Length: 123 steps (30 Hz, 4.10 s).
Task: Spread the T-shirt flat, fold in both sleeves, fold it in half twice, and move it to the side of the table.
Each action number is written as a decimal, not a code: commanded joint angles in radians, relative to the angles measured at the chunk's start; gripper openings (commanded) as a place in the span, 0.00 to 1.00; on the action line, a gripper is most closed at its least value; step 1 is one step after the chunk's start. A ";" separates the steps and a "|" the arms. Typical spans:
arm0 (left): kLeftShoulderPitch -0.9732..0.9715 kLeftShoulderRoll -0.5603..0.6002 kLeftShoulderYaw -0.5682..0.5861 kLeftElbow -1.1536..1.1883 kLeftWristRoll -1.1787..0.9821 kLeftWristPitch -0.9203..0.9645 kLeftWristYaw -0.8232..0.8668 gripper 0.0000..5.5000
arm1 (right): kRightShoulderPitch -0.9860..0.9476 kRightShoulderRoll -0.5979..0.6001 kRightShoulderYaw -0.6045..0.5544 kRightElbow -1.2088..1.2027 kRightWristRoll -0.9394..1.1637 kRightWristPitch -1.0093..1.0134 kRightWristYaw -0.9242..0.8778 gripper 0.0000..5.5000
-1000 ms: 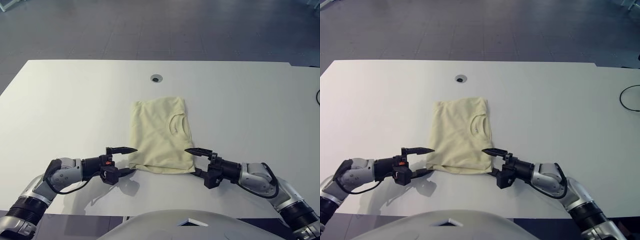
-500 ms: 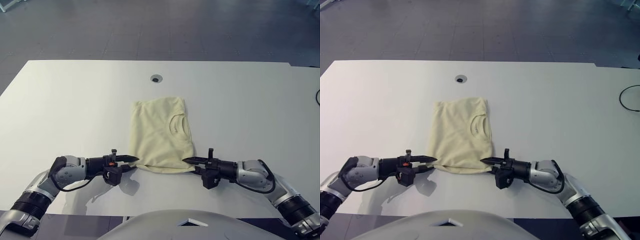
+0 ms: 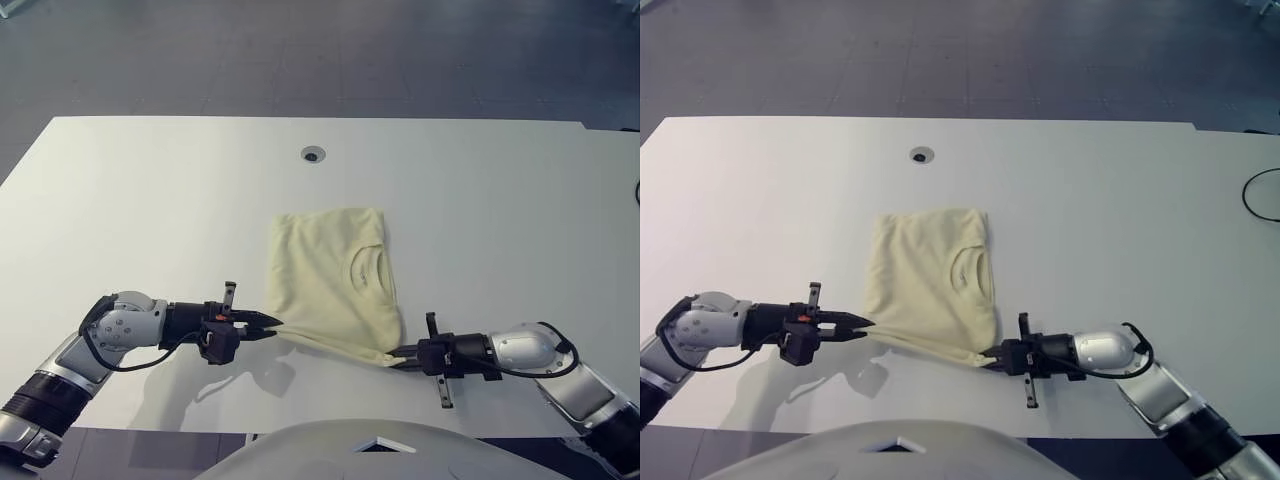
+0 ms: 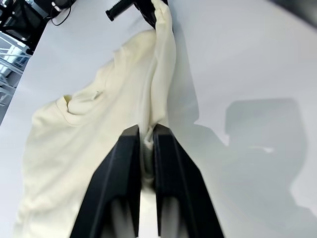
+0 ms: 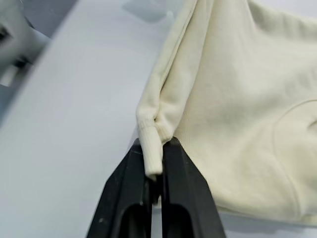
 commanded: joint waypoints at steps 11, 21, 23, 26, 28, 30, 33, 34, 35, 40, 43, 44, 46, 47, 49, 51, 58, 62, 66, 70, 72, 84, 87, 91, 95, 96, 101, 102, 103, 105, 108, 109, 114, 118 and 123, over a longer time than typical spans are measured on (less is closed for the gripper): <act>0.173 0.223 0.235 -0.338 -0.205 0.262 -0.161 0.03 | -0.023 -0.169 -0.320 -0.332 0.556 0.543 0.078 0.00; -0.130 0.119 0.232 -0.172 -0.331 0.558 -0.314 0.03 | -0.406 -0.028 -0.223 -0.112 0.488 0.663 0.062 0.00; -0.223 0.070 0.192 -0.093 -0.310 0.629 -0.358 0.03 | -0.486 0.021 -0.164 -0.016 0.399 0.630 0.090 0.00; -0.357 -0.025 0.133 0.018 -0.287 0.730 -0.404 0.03 | -0.588 0.097 -0.099 0.130 0.286 0.572 0.126 0.00; -0.437 -0.083 0.098 0.094 -0.251 0.763 -0.435 0.03 | -0.640 0.145 -0.074 0.218 0.228 0.537 0.142 0.00; -0.505 -0.137 0.077 0.170 -0.222 0.794 -0.461 0.03 | -0.681 0.190 -0.053 0.301 0.175 0.500 0.158 0.00; -0.582 -0.191 0.060 0.274 -0.175 0.822 -0.494 0.03 | -0.711 0.234 -0.033 0.399 0.109 0.446 0.187 0.00; -0.602 -0.203 0.056 0.308 -0.157 0.822 -0.509 0.03 | -0.715 0.243 -0.030 0.426 0.091 0.430 0.194 0.00; -0.622 -0.215 0.051 0.344 -0.140 0.827 -0.518 0.03 | -0.717 0.249 -0.028 0.451 0.073 0.414 0.202 0.00; -0.703 -0.292 0.046 0.535 -0.063 0.804 -0.544 0.03 | -0.732 0.285 -0.034 0.584 -0.003 0.344 0.215 0.00; -0.732 -0.350 0.048 0.643 -0.022 0.784 -0.532 0.03 | -0.747 0.321 -0.043 0.655 -0.029 0.318 0.213 0.00; -0.743 -0.369 0.050 0.678 -0.008 0.774 -0.526 0.03 | -0.751 0.334 -0.043 0.678 -0.035 0.311 0.213 0.00; -0.767 -0.401 0.057 0.743 0.014 0.759 -0.511 0.03 | -0.759 0.356 -0.045 0.717 -0.049 0.295 0.215 0.00; -0.780 -0.416 0.061 0.776 0.026 0.750 -0.505 0.03 | -0.763 0.366 -0.047 0.736 -0.054 0.291 0.216 0.00; -0.809 -0.443 0.070 0.845 0.049 0.733 -0.485 0.11 | -0.774 0.387 -0.049 0.777 -0.065 0.283 0.217 0.00; -0.839 -0.468 0.081 0.917 0.072 0.712 -0.460 0.17 | -0.784 0.404 -0.050 0.821 -0.080 0.272 0.218 0.00; -0.892 -0.509 0.120 1.080 0.135 0.658 -0.381 0.38 | -0.820 0.441 -0.090 0.967 -0.104 0.284 0.199 0.12; -0.887 -0.530 0.128 1.165 0.206 0.552 -0.241 0.48 | -0.836 0.469 -0.148 0.993 -0.081 0.370 0.154 0.23; -0.876 -0.565 0.161 1.217 0.236 0.490 -0.094 0.61 | -0.862 0.504 -0.230 1.016 -0.048 0.475 0.064 0.35; -0.865 -0.569 0.185 1.227 0.258 0.454 0.002 0.72 | -0.881 0.518 -0.293 1.028 -0.048 0.494 -0.034 0.46; -0.859 -0.561 0.205 1.207 0.253 0.440 0.024 0.78 | -0.871 0.523 -0.315 0.978 -0.036 0.500 -0.051 0.51; -0.643 -0.568 0.266 0.715 0.115 0.691 -0.059 0.98 | -0.666 0.593 -0.254 0.568 0.068 0.704 -0.067 0.15; -0.606 -0.567 0.204 0.752 0.222 0.636 0.015 0.98 | -0.672 0.612 -0.244 0.642 0.048 0.691 -0.089 0.05; -0.622 -0.569 0.176 0.883 0.319 0.563 0.141 0.98 | -0.661 0.602 -0.211 0.754 -0.007 0.645 -0.093 0.00; -0.640 -0.596 0.201 0.935 0.291 0.522 0.189 0.98 | -0.633 0.601 -0.239 0.846 -0.014 0.611 -0.107 0.00; -0.634 -0.605 0.205 0.931 0.277 0.518 0.183 0.98 | -0.626 0.602 -0.246 0.866 -0.013 0.605 -0.111 0.00; -0.623 -0.638 0.238 0.920 0.222 0.538 0.164 0.98 | -0.593 0.604 -0.262 0.895 -0.003 0.592 -0.116 0.00; -0.633 -0.639 0.240 0.933 0.224 0.536 0.170 0.98 | -0.588 0.604 -0.264 0.888 0.001 0.596 -0.112 0.00; -0.643 -0.639 0.242 0.948 0.227 0.533 0.177 0.98 | -0.585 0.604 -0.264 0.880 0.004 0.601 -0.107 0.00; -0.663 -0.649 0.250 0.978 0.231 0.532 0.195 0.98 | -0.580 0.605 -0.265 0.868 0.006 0.607 -0.104 0.00; -0.678 -0.662 0.261 1.011 0.231 0.533 0.219 0.98 | -0.585 0.612 -0.264 0.868 0.005 0.608 -0.105 0.00; -0.683 -0.664 0.266 1.025 0.230 0.530 0.225 0.98 | -0.585 0.613 -0.263 0.865 0.005 0.609 -0.105 0.00; -0.719 -0.667 0.301 1.084 0.219 0.542 0.263 0.98 | -0.580 0.605 -0.254 0.857 -0.001 0.612 -0.097 0.00; -0.732 -0.662 0.321 1.128 0.228 0.558 0.298 0.98 | -0.574 0.600 -0.249 0.853 -0.006 0.613 -0.096 0.00; -0.749 -0.678 0.364 1.158 0.203 0.586 0.328 0.98 | -0.576 0.599 -0.248 0.853 -0.008 0.614 -0.097 0.00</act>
